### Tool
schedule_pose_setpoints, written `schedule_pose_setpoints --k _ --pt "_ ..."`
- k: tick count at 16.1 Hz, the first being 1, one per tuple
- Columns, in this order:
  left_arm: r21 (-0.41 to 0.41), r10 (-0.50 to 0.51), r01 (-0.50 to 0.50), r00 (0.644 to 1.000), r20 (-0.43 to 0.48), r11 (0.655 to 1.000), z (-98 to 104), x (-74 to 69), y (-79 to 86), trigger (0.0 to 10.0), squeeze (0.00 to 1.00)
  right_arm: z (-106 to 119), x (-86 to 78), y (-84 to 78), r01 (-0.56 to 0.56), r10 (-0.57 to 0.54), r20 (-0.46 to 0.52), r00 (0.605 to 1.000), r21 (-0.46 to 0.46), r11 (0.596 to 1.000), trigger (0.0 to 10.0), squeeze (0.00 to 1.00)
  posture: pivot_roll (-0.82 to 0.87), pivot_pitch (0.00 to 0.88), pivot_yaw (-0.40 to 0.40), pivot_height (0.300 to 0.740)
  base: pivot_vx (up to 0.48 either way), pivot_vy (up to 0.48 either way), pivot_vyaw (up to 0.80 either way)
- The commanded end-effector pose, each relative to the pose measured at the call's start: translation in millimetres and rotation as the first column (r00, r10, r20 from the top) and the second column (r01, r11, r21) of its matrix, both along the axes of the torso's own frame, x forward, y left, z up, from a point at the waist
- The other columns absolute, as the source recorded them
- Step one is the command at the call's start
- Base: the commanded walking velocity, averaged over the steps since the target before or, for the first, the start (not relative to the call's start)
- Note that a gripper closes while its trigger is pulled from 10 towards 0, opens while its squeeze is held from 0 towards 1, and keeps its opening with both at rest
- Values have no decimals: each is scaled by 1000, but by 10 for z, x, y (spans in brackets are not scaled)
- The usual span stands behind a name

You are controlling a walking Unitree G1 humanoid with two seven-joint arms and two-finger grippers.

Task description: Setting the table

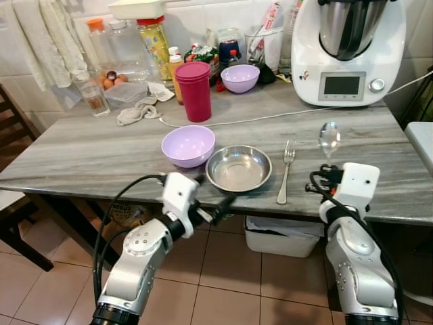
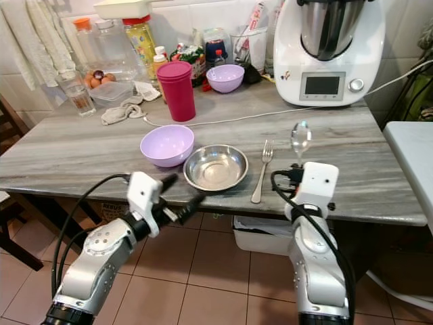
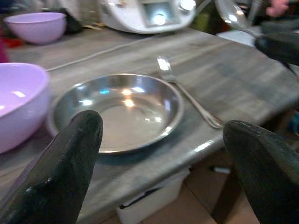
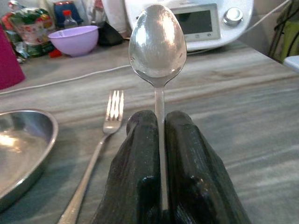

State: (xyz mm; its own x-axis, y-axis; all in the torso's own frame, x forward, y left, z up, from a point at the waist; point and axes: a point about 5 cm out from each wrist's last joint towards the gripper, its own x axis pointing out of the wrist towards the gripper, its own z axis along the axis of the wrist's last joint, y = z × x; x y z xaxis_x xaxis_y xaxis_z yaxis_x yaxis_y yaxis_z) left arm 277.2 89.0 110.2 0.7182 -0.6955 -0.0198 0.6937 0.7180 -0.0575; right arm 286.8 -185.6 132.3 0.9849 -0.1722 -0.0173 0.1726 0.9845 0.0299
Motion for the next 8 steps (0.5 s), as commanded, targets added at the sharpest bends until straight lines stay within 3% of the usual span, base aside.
schedule_pose_setpoints --k 1,8 --pt "17 -39 39 999 -1 999 7 -30 28 10000 0 -12 18 -9 15 -15 -23 1000 1 1000 10000 0 -270 0 118 740 0 0 0" --pt "102 -155 156 988 -19 982 -61 -94 94 10000 0 -48 157 -242 40 -36 -111 993 33 999 10000 0 -278 1 132 740 0 0 0"
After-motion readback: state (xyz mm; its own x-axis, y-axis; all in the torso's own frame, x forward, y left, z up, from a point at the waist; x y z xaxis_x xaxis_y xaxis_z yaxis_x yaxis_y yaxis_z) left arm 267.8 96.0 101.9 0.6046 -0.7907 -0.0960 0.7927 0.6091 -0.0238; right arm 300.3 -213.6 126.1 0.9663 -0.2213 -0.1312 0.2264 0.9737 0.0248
